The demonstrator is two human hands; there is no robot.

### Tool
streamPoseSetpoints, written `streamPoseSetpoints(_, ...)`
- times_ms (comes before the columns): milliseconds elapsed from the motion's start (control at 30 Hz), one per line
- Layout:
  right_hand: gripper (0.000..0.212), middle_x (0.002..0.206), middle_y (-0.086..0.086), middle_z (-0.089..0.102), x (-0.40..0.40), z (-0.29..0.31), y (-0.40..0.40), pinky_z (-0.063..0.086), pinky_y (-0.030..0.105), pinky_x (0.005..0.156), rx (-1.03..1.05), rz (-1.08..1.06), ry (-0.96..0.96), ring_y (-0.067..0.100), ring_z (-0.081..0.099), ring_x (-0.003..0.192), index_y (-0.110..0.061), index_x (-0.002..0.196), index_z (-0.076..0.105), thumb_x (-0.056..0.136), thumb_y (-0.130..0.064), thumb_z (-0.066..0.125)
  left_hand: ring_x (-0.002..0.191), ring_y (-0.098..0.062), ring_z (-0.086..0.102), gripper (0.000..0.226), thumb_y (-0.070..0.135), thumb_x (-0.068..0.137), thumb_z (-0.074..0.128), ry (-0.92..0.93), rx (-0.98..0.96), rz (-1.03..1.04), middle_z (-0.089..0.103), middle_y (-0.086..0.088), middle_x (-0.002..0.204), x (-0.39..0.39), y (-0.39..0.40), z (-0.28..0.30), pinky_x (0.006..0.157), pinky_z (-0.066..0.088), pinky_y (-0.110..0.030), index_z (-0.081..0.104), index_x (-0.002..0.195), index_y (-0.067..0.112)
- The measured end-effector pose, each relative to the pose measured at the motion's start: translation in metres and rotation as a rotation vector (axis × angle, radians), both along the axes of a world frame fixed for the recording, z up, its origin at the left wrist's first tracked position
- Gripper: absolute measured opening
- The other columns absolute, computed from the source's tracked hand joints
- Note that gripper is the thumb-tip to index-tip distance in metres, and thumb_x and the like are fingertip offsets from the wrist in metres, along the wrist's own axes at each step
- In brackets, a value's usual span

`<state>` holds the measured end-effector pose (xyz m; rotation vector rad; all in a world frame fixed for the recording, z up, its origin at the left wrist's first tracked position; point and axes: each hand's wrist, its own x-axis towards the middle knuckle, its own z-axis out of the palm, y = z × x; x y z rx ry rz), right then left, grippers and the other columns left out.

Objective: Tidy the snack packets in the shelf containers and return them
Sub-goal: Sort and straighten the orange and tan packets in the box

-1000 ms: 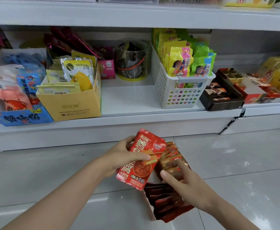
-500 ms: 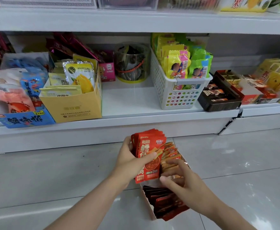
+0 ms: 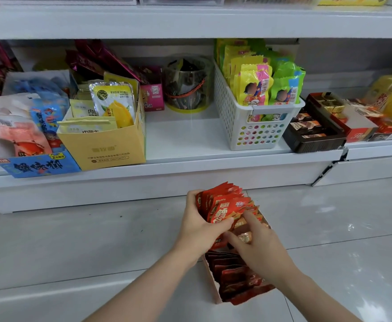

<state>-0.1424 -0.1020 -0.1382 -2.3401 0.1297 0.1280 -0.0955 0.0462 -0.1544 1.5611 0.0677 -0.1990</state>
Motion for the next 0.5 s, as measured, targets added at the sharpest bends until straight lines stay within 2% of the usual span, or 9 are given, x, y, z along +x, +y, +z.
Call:
streamPoseSetpoints(100,0.063,0.096,-0.029,0.064,0.0001,0.0041,0.0021,0.040,0.000,0.065,0.038,0.090,0.086,-0.016,0.062,0.076,-0.046,0.116,0.041,0.069,-0.055,0.082,0.085,0.002,0.070,0.067,0.010,0.062,0.093,0.008,-0.015,0.043,0.072,0.017,0.093,0.0008,0.0012,-0.0067,0.063,0.054,-0.013,0.050,0.107,0.036)
streamPoseSetpoints(200,0.083,0.097,-0.033,0.058,-0.0058,0.0032,0.0030,0.042,0.000,0.066,0.032,0.099,0.105,-0.018,0.062,0.076,-0.051,0.121,0.027,0.063,-0.055,0.086,0.087,0.005,0.068,0.069,0.018,0.061,0.095,0.010,0.012,0.025,0.068,0.027,0.094,0.0008,0.0026,-0.0067,0.060,0.053,-0.011,0.049,0.108,0.040)
streamPoseSetpoints(300,0.088,0.096,-0.020,0.061,-0.0086,0.0003,0.0016,0.051,0.014,0.069,0.081,-0.042,0.094,-0.008,0.067,0.069,-0.036,0.120,0.032,0.057,-0.054,0.090,0.085,0.000,0.071,0.069,0.020,0.059,0.095,0.033,-0.009,0.068,0.070,0.022,0.093,0.0039,0.0001,-0.0062,0.062,0.057,-0.018,0.049,0.105,0.042)
streamPoseSetpoints(367,0.089,0.098,-0.015,0.062,-0.0080,0.0009,0.0016,0.054,0.021,0.072,0.114,-0.059,0.115,-0.006,0.069,0.068,-0.031,0.121,0.033,0.057,-0.050,0.092,0.085,-0.001,0.071,0.068,0.021,0.058,0.096,0.043,-0.033,0.100,0.071,0.021,0.092,0.0060,0.0004,-0.0062,0.061,0.057,-0.018,0.050,0.102,0.045)
streamPoseSetpoints(500,0.089,0.114,-0.013,0.060,-0.0043,0.0025,0.0054,0.051,0.011,0.068,0.131,0.009,0.116,-0.007,0.070,0.075,-0.029,0.137,0.038,0.066,-0.037,0.091,0.092,0.004,0.068,0.074,0.020,0.058,0.096,-0.043,0.026,0.044,0.067,0.027,0.100,0.0044,0.0064,-0.0096,0.066,0.054,-0.012,0.048,0.105,0.051)
